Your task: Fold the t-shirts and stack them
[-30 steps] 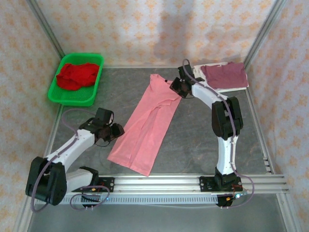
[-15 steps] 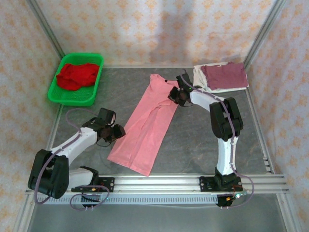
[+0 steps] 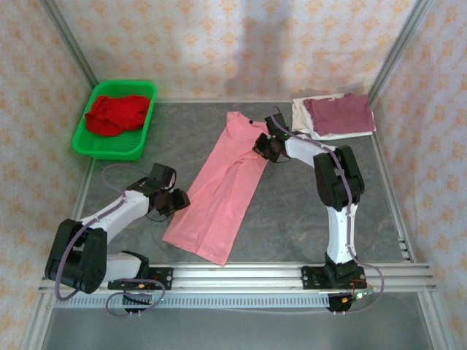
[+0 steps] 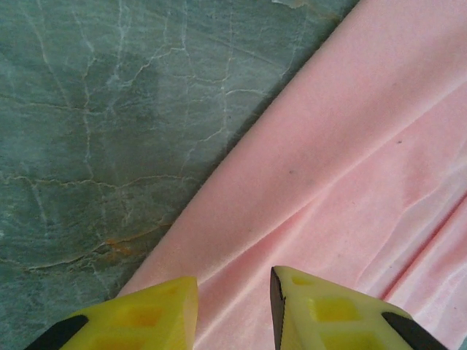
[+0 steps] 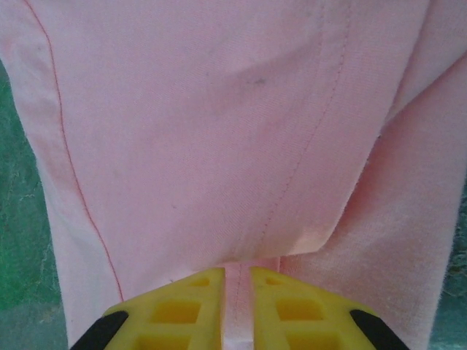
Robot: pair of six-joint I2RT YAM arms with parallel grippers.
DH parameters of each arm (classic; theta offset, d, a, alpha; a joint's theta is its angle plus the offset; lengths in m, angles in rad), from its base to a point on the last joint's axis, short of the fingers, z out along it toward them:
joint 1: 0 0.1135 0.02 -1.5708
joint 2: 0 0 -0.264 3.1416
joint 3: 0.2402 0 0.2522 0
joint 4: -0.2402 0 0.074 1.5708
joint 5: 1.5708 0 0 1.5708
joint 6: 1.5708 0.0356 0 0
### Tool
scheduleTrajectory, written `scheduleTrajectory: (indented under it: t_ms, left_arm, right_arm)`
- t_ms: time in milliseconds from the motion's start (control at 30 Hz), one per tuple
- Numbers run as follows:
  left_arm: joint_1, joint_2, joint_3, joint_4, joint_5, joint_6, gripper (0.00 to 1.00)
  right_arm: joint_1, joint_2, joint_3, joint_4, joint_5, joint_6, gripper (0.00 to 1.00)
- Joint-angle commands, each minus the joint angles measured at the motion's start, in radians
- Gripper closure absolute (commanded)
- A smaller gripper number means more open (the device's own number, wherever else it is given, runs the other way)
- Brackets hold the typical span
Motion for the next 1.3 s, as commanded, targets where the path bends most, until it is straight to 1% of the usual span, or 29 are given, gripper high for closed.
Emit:
scheduleTrajectory:
  t_ms: [0, 367, 533, 733, 867, 1000, 1267]
  left_arm:
    - [-0.009, 0.018, -0.019, 0.023, -0.007, 0.011, 0.68]
    - [-0.011, 0.031, -0.015, 0.023, -0.007, 0.014, 0.68]
    - [-0.013, 0.04, -0.012, 0.028, -0.002, 0.014, 0.68]
    - [-0.013, 0.041, -0.013, 0.026, -0.004, 0.014, 0.68]
    - [-0.014, 0.04, -0.015, 0.025, -0.005, 0.013, 0.68]
    - [-0.014, 0.042, -0.018, 0.025, -0.008, 0.014, 0.68]
    - [-0.013, 0.052, -0.022, 0.031, -0.02, 0.0, 0.68]
  right_arm:
    - [0.013, 0.019, -0.012, 0.01, -0.001, -0.014, 0.83]
    - [0.014, 0.011, -0.034, 0.023, 0.005, -0.019, 0.81]
    - [0.014, 0.019, -0.014, 0.024, 0.003, -0.021, 0.8]
    - [0.014, 0.042, -0.005, 0.05, -0.006, -0.011, 0.85]
    - [0.015, 0.044, -0.004, 0.063, -0.004, -0.002, 0.93]
    - [0.015, 0.016, -0.005, 0.063, 0.007, -0.002, 0.99]
    - [0.015, -0.065, -0.001, -0.005, 0.051, -0.018, 1.0]
